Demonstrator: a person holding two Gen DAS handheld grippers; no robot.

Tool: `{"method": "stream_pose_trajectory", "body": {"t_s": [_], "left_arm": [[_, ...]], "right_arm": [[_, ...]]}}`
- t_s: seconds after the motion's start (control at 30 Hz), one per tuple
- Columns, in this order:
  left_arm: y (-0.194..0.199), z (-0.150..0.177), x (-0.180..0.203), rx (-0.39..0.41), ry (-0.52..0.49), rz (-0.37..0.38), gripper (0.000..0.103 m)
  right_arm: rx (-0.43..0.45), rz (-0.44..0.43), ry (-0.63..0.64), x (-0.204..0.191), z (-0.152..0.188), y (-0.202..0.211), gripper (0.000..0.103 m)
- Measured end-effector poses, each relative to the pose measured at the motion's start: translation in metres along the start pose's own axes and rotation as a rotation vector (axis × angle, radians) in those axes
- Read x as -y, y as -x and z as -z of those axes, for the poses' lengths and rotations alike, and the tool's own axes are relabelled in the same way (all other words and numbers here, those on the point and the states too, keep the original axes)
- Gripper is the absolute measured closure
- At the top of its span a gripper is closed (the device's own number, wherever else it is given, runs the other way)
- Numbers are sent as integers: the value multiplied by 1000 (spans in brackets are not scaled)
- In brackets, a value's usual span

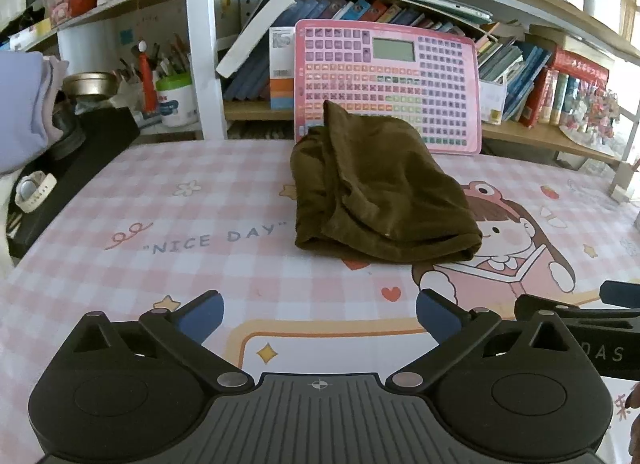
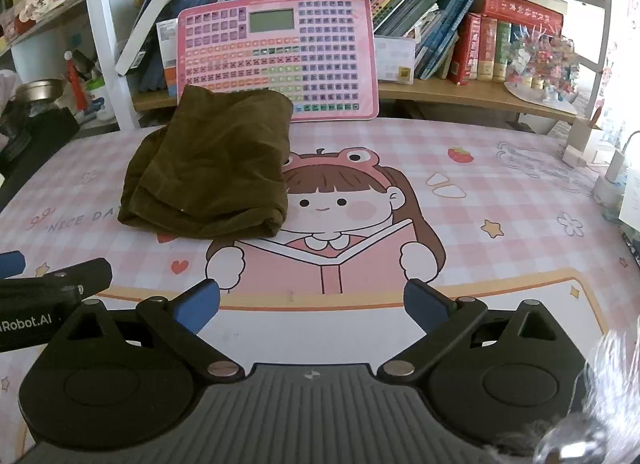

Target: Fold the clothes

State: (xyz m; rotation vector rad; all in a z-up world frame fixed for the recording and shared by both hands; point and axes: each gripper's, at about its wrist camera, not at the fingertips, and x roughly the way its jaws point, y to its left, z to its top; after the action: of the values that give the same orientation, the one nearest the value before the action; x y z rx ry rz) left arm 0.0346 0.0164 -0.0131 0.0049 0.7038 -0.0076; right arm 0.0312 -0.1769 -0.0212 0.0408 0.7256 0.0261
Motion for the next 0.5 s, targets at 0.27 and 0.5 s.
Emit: {"method": "stream_pose_trajectory", "body": {"t_s": [0.27,0.5], "left_arm": [[-1,-2,-2,-2,5,5,0],[-2,-3,-2,-7,7,12,0]], "right_arm": [[-3,-1,4,-2,0,-2,4],[-6,4,2,-2,0,-3,4]]}}
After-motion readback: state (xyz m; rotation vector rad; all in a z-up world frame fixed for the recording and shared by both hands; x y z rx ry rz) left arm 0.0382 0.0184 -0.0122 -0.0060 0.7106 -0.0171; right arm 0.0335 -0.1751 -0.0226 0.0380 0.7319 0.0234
